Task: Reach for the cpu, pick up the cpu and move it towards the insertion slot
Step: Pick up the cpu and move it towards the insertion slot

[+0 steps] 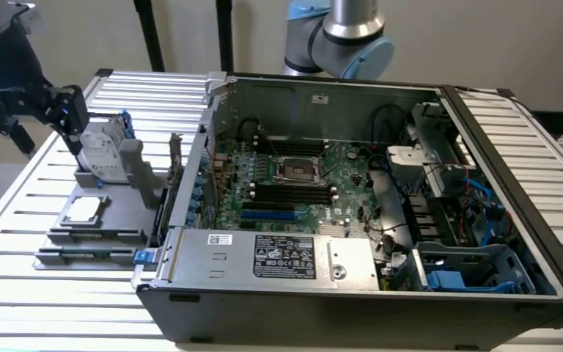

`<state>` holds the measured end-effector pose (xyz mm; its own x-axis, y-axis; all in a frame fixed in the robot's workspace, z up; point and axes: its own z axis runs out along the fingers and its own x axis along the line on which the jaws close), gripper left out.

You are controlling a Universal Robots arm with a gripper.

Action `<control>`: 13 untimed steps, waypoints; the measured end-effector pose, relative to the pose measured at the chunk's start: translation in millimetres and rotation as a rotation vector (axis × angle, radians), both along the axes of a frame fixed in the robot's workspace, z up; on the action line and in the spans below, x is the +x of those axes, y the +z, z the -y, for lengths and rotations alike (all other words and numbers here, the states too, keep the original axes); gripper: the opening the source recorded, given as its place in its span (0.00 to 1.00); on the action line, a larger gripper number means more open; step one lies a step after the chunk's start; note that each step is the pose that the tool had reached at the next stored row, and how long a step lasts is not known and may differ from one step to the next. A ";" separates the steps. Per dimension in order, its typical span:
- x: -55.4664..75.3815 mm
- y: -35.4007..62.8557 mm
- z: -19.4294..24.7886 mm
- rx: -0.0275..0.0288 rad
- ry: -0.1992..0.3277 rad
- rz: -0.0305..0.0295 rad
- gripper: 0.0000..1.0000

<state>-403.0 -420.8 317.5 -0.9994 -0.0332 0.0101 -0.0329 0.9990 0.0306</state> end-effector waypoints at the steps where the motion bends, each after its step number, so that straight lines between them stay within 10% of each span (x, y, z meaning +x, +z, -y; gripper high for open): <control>1: -0.1 -1.8 0.2 -0.0001 0.003 -0.0001 0.71; 13: -3.4 -23.6 3.8 0.0000 0.027 -0.0001 0.71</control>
<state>-406.3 -424.6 294.0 -0.9981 -0.0603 0.0102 -0.0600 0.9977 0.0306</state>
